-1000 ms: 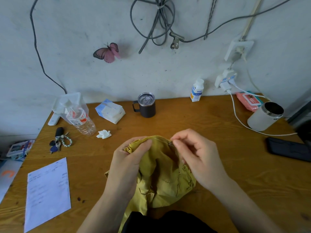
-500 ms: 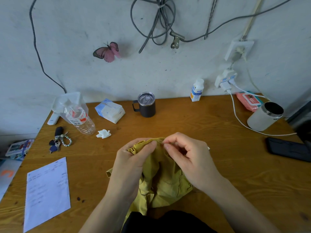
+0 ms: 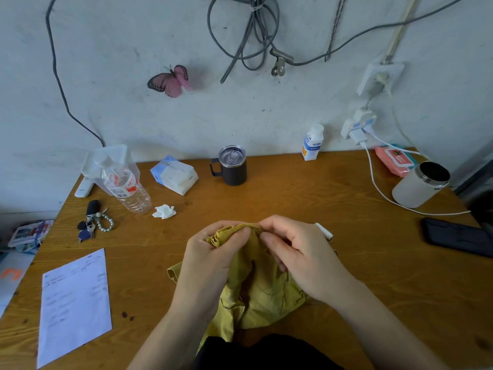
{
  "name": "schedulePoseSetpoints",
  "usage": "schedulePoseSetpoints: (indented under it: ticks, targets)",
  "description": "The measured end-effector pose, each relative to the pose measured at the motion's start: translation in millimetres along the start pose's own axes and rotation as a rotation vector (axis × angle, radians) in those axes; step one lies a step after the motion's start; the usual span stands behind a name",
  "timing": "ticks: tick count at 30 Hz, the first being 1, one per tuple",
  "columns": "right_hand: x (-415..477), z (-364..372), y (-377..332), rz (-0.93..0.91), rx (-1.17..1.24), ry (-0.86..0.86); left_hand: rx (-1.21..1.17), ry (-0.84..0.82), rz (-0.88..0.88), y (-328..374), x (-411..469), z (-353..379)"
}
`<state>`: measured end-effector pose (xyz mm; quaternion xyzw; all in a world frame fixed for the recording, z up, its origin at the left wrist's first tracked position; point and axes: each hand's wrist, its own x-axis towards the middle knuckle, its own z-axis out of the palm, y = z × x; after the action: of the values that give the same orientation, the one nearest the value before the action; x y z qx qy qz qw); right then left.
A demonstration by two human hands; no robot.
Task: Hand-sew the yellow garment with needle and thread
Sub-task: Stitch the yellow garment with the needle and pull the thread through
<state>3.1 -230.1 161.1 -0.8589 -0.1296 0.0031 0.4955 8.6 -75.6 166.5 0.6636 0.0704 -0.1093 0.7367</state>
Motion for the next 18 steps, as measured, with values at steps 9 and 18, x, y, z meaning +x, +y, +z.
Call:
schedulePoseSetpoints:
  ticks: [9,18]
  targets:
    - [-3.3,5.5,0.9,0.037,-0.029,0.113,0.229,0.135,0.160,-6.6,-0.1,6.0]
    - [-5.2,6.4,0.9,0.016,-0.131,0.171,0.251,0.118,0.177,-11.0,-4.4,10.6]
